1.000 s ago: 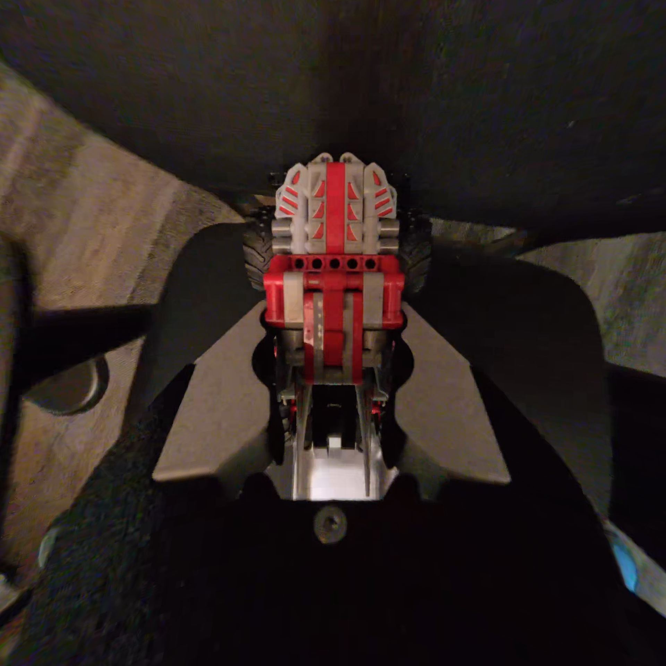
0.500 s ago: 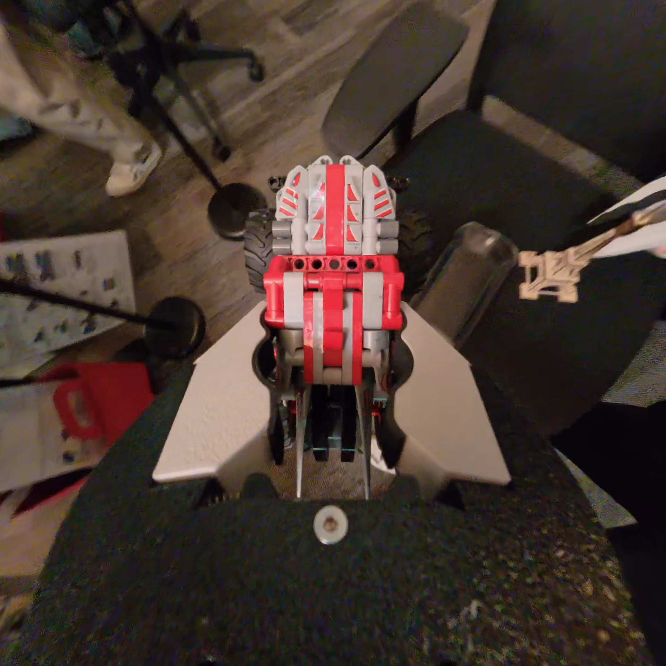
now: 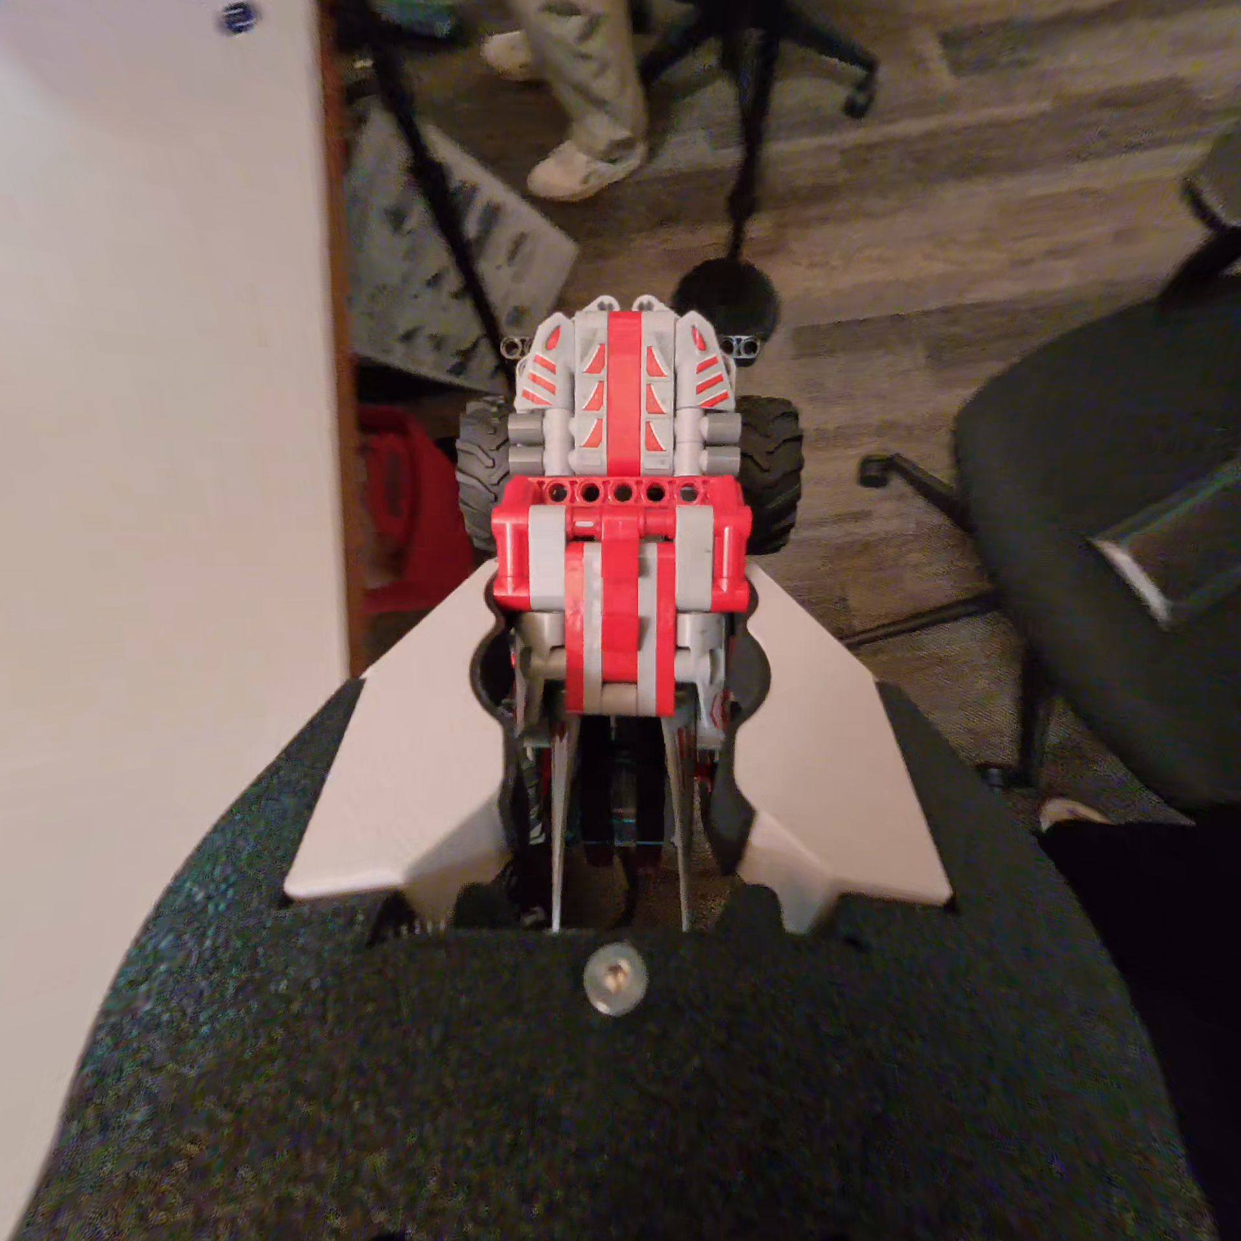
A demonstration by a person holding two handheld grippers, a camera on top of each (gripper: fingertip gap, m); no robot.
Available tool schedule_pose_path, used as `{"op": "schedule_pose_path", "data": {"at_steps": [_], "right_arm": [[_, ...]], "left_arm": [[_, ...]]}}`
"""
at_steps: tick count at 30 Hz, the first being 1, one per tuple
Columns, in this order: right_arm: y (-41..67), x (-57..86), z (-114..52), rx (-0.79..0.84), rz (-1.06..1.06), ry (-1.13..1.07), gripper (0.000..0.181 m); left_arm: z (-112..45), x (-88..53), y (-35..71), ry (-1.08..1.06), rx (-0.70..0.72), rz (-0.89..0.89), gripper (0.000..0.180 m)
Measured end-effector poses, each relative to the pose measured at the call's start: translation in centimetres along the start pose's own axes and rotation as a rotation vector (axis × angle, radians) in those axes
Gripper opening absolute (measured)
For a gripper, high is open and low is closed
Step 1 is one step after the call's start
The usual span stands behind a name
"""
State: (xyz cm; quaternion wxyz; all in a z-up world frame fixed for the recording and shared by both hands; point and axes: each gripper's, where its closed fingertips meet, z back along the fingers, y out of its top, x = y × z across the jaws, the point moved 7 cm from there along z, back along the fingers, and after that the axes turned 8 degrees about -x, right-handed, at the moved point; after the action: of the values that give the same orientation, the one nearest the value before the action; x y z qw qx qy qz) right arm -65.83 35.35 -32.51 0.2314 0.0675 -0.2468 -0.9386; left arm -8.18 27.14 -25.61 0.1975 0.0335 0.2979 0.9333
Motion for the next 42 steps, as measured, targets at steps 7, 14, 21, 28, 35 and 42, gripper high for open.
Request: {"op": "schedule_pose_path", "data": {"at_steps": [7, 14, 21, 28, 35, 42], "right_arm": [[25.5, -16.1, -2.5, 0.213, 0.337, 0.329, 0.009], [48.7, -34.3, -10.6, 0.245, 0.817, 0.487, 0.01], [66.9, -50.4, -23.5, 0.255, 1.095, 0.607, 0.008], [79.9, -63.8, -36.9, 0.169, 1.165, 0.729, 0.009], [85.4, -72.9, -44.4, 0.096, 1.186, 0.779, 0.009], [85.9, -76.1, -47.9, 0.031, 1.184, 0.783, 0.009]], "left_arm": [[3.2, -15.1, -3.0, 0.216, -0.086, 0.167, 0.062], [2.2, -28.1, -5.0, 0.355, -0.12, 0.372, 0.062], [1.0, -40.2, -8.8, 0.407, -0.114, 0.524, 0.062], [1.2, -51.0, -13.9, 0.356, -0.204, 0.41, 0.062], [0.1, -57.9, -16.9, 0.195, -0.315, 0.22, 0.062], [-3.9, -62.1, -15.8, 0.074, -0.364, 0.024, 0.061]]}}
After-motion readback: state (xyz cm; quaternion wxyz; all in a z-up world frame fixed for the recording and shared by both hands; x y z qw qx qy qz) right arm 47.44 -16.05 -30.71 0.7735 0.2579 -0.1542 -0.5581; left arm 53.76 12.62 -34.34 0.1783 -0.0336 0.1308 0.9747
